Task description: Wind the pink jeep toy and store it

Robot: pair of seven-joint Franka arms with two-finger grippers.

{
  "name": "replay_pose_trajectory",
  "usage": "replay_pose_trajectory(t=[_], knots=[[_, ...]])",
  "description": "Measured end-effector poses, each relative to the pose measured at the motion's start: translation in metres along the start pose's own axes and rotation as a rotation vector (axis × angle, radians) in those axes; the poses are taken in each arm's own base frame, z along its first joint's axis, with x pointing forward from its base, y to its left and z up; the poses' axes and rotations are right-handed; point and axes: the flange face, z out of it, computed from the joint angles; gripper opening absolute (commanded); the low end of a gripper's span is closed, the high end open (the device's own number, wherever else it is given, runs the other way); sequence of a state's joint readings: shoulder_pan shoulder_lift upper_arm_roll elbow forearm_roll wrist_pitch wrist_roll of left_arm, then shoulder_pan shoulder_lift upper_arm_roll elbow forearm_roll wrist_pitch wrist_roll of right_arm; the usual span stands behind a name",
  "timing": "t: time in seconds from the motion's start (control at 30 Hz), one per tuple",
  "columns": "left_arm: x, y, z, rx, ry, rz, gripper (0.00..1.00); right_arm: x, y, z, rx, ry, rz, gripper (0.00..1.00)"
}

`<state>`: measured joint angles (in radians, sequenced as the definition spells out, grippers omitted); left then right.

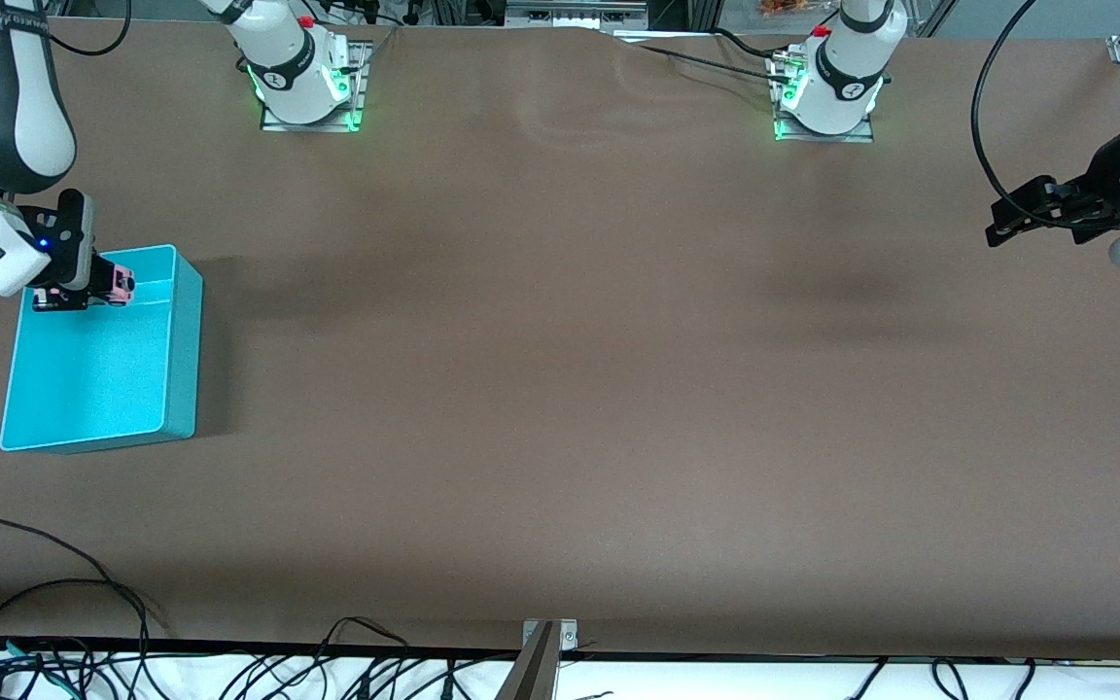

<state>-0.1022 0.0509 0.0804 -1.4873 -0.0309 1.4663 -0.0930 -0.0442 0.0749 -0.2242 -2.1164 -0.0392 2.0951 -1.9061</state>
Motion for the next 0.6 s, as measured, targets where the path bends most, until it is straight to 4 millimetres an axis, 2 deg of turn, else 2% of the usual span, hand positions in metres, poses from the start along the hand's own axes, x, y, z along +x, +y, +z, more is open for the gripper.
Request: replay_pose_trajectory(t=[0.07,0.1,0.3,0.47,0.6], knots=[[0.0,0.0,0.0,0.0,0.0,0.0,1.0,-0.005,0.001,0.011,0.004,-0.002,-0.021,0.31],[0.0,0.0,0.0,0.0,0.0,0.0,1.0,-0.008,0.0,0.031,0.016,-0.003,-0.031,0.31],[0.0,0.0,0.0,0.0,0.0,0.0,1.0,-0.01,-0.001,0.047,0.015,-0.006,-0.034,0.31],[0.0,0.0,0.0,0.0,0.0,0.0,1.0,-0.013,-0.012,0.084,0.044,0.002,-0.037,0.31],[0.0,0.0,0.0,0.0,0.0,0.0,1.0,-0.015,-0.015,0.104,0.053,0.001,-0.042,0.31]])
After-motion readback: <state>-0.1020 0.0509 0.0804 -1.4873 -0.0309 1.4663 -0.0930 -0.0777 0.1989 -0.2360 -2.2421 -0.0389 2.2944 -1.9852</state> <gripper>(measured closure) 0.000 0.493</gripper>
